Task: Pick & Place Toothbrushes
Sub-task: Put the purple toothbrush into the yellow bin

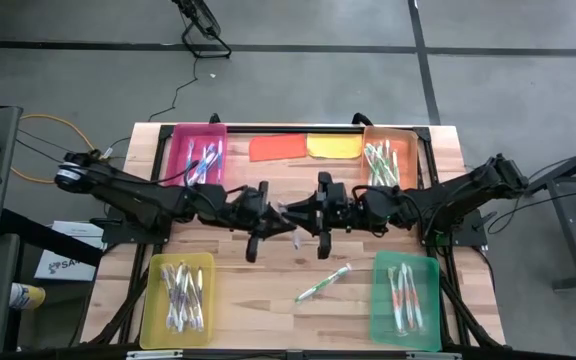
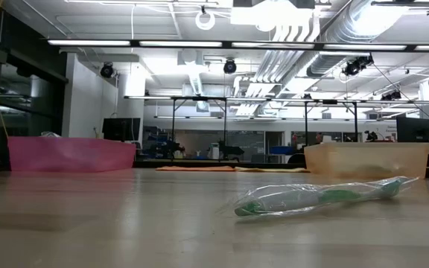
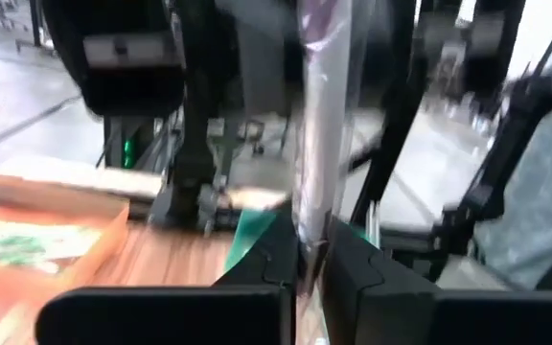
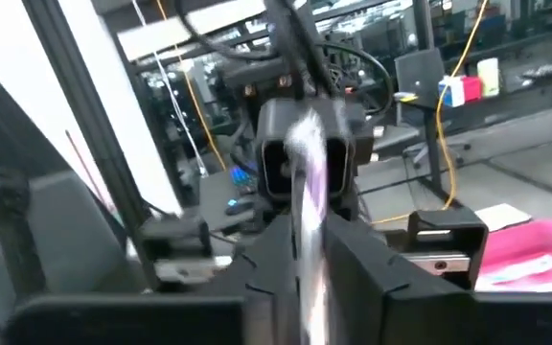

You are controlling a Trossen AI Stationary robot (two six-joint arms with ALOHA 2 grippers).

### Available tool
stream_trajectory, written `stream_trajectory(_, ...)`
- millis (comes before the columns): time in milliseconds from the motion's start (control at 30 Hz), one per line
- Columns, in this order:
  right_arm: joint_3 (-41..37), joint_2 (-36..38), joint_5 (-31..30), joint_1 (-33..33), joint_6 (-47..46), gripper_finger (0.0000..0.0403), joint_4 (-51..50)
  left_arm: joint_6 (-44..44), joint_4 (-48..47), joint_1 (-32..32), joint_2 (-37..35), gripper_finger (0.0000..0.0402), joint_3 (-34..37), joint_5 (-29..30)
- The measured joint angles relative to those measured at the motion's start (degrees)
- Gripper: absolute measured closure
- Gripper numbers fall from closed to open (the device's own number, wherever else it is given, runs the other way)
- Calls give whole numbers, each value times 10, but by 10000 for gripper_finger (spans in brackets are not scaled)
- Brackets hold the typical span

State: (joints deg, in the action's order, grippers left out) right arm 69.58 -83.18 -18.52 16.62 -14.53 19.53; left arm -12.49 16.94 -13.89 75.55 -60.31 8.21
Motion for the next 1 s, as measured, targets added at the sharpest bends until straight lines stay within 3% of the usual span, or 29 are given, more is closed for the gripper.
stream_trajectory(200, 0, 10, 45, -7, -107, 267, -30, 64, -131, 0, -34, 389, 0, -32)
stream_trajectory(333, 0, 36, 101, -11, -140, 203, -90, 145, -281, -23, -77, 389, 0, -94)
stream_trajectory(433, 0, 58, 110, -10, -158, 173, -159, 172, -433, -60, -105, 389, 0, -120)
stream_trajectory(533, 0, 73, 110, -10, -191, 161, -227, 172, -588, -110, -119, 389, 0, -138)
stream_trajectory(667, 0, 81, 107, -10, -233, 160, -284, 168, -718, -191, -114, 389, 0, -160)
stream_trajectory(1000, 0, 64, 106, -10, -310, 163, -366, 275, -785, -321, -31, 389, 0, -125)
